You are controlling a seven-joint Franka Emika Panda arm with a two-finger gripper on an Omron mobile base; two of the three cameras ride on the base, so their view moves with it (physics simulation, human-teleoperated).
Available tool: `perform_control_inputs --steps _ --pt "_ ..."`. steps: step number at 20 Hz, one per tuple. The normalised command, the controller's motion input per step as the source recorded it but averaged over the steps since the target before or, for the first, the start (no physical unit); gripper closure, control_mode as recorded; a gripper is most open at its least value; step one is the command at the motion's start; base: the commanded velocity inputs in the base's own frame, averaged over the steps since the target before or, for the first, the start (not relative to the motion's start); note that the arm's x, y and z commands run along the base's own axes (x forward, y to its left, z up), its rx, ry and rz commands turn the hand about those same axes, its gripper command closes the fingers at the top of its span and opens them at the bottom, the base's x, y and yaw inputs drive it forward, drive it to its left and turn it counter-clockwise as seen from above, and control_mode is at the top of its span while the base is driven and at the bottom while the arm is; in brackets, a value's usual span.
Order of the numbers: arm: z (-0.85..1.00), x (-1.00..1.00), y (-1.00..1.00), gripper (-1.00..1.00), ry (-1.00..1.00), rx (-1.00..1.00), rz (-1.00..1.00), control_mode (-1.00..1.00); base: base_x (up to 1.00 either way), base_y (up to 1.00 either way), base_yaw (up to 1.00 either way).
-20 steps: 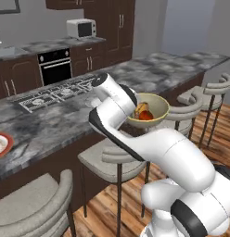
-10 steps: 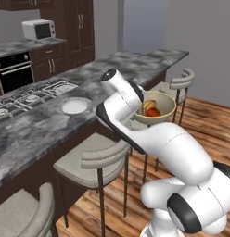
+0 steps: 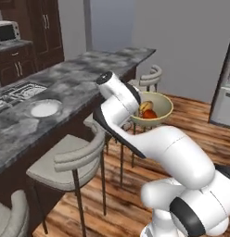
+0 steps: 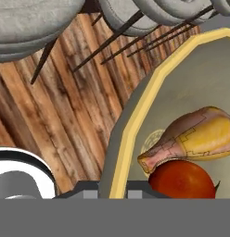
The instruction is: Pick the chicken drumstick and tomato from their plates and place them in the bowl. Then put the bowl in the fridge.
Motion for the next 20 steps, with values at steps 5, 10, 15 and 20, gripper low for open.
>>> perform_control_inputs --steps 5,10,15,20 --pt "0.0 0.0 0.0 1.0 0.0 0.0 0.0 1.0 0.0 -0.09 -0.85" --pt "0.0 0.0 0.0 1.0 0.0 0.0 0.0 1.0 0.0 -0.09 -0.88" --pt "0.0 0.0 0.0 1.0 0.0 0.0 0.0 1.0 0.04 -0.04 -0.88" --pt "0.0 0.0 0.0 1.0 0.0 0.0 0.0 1.0 0.54 0.15 -0.31"
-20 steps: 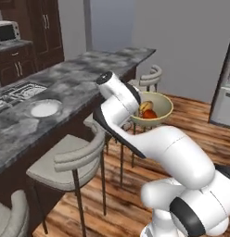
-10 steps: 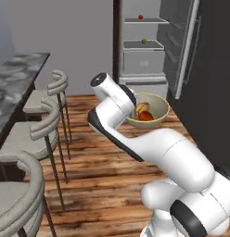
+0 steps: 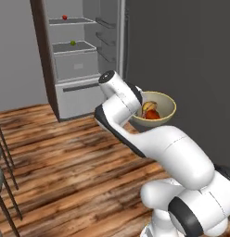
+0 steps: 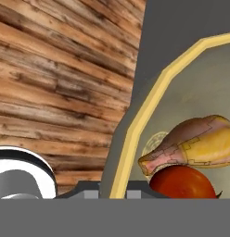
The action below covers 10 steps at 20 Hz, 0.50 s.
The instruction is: Pick the chicken drumstick and tomato from their plates and place them in the bowl. Then put the bowl in the fridge.
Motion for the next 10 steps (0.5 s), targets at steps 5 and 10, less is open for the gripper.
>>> perform_control_inputs --steps 5,10 --pt "0.0 0.0 0.0 1.0 0.0 0.0 0.0 1.0 0.73 0.05 -0.02" --pt "0.0 0.0 0.0 1.0 0.0 0.0 0.0 1.0 0.87 -0.06 0.03"
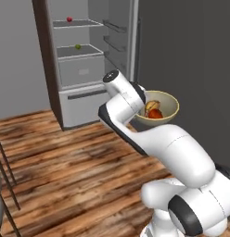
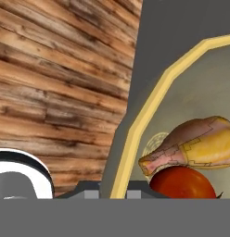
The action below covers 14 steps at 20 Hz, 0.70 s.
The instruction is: Pick the chicken drumstick and tomato from their plates and place them in the bowl. Then put the bowl in the fridge.
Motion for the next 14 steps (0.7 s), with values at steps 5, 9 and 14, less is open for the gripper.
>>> perform_control_inputs --steps 5,9,14 --pt "0.0 0.0 0.0 1.0 0.0 0.0 0.0 1.0 0.89 -0.12 0.13" --pt "0.0 0.0 0.0 1.0 0.0 0.0 0.0 1.0 0.88 -0.12 0.13" --pt "0.0 0.0 0.0 1.0 0.0 0.0 0.0 1.0 0.87 -0.17 0.11"
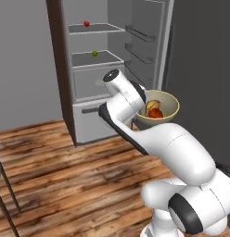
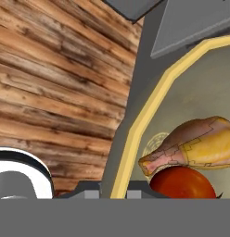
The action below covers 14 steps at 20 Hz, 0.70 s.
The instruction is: Pick the chicken drumstick and tomato from their plates and place them in the bowl. Then put the bowl in the fridge.
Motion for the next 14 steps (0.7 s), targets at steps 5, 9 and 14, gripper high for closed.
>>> perform_control_inputs --steps 5,9,14 --pt "0.0 0.0 0.0 1.0 0.0 0.0 0.0 1.0 0.77 -0.26 0.11" --pt "0.0 0.0 0.0 1.0 0.0 0.0 0.0 1.0 0.73 -0.29 0.1" --pt "0.0 0.0 0.0 1.0 0.0 0.0 0.0 1.0 0.75 -0.31 0.06"
